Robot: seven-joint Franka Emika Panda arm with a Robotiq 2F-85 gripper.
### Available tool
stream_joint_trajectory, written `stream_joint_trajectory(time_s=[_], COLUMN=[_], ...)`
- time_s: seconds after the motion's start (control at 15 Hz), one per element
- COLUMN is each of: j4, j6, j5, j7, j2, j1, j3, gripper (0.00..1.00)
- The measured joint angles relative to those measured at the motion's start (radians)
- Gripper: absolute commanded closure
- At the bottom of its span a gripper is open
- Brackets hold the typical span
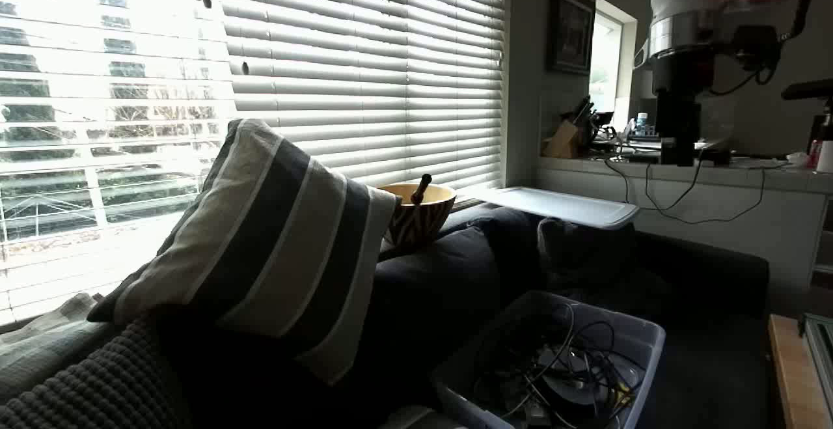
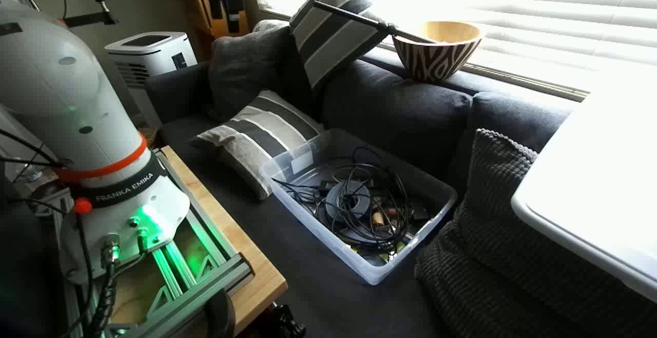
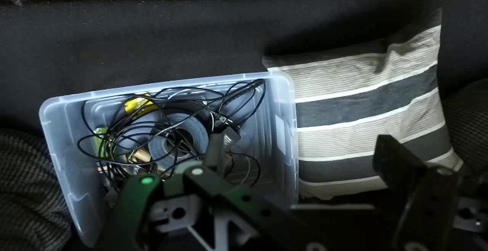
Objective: Put the brown bowl in the storage box
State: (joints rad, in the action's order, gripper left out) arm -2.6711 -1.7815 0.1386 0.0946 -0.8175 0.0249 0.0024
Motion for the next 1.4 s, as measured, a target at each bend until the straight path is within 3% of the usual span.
stream_joint_trajectory(time_s=[0.8, 1.13, 1.4], j4=[0.027, 0.231, 0.408], j6=[-0.017, -0.051, -0.192], j5=[0.004, 0.096, 0.197], j7=[0.000, 0.049, 0.132], j2=[0.011, 0.164, 0.375], j1=[-0.009, -0.025, -0.031], j3=[-0.003, -0.015, -0.017], gripper=[0.00, 0.00, 0.00])
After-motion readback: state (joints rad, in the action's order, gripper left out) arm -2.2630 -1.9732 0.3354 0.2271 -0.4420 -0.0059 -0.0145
